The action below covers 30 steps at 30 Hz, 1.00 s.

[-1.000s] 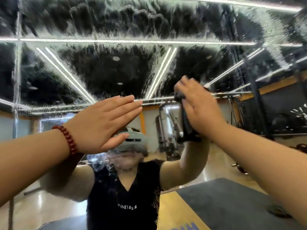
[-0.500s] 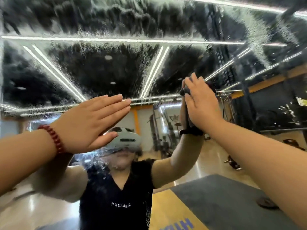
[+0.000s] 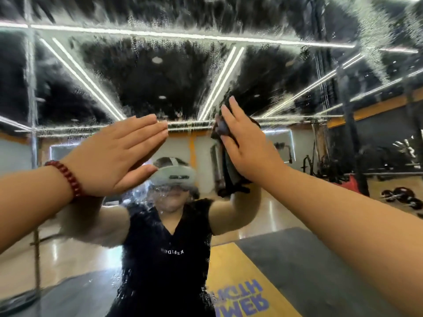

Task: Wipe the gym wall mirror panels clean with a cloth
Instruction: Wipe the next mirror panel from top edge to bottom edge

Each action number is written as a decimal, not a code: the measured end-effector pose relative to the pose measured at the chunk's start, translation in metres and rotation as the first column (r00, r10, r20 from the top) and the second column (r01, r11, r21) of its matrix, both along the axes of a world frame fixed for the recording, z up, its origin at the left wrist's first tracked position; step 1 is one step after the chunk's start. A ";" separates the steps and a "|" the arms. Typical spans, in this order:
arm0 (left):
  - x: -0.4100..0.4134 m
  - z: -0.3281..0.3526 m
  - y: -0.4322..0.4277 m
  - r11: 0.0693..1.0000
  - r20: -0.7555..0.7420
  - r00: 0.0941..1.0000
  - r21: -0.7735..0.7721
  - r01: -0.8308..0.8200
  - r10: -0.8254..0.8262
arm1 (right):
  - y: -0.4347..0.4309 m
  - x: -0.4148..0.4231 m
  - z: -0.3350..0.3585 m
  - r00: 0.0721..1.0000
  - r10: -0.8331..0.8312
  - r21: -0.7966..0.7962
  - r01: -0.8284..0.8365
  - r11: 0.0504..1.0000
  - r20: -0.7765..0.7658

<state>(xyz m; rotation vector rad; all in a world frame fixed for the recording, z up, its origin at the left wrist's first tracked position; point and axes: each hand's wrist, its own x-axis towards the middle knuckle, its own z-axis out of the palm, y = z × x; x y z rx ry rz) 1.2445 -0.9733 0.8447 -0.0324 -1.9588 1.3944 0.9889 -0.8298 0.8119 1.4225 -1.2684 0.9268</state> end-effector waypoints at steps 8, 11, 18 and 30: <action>0.025 -0.020 -0.014 0.998 0.006 0.999 0.036 -0.047 0.046 | -0.044 0.040 -0.078 0.885 -0.038 0.121 0.105 0.987 -0.463; 0.040 -0.030 -0.019 0.995 0.017 0.998 0.079 -0.059 0.058 | -0.038 0.038 -0.077 0.857 0.006 0.179 0.100 0.979 -0.515; 0.066 -0.036 -0.033 0.996 0.019 0.998 0.072 -0.057 0.056 | -0.064 0.095 -0.019 0.975 -0.080 -0.041 0.073 0.997 -0.208; 0.118 -0.057 -0.049 0.994 0.002 0.998 0.085 -0.062 0.062 | -0.066 0.108 -0.056 0.904 0.043 0.085 -0.007 0.996 -0.424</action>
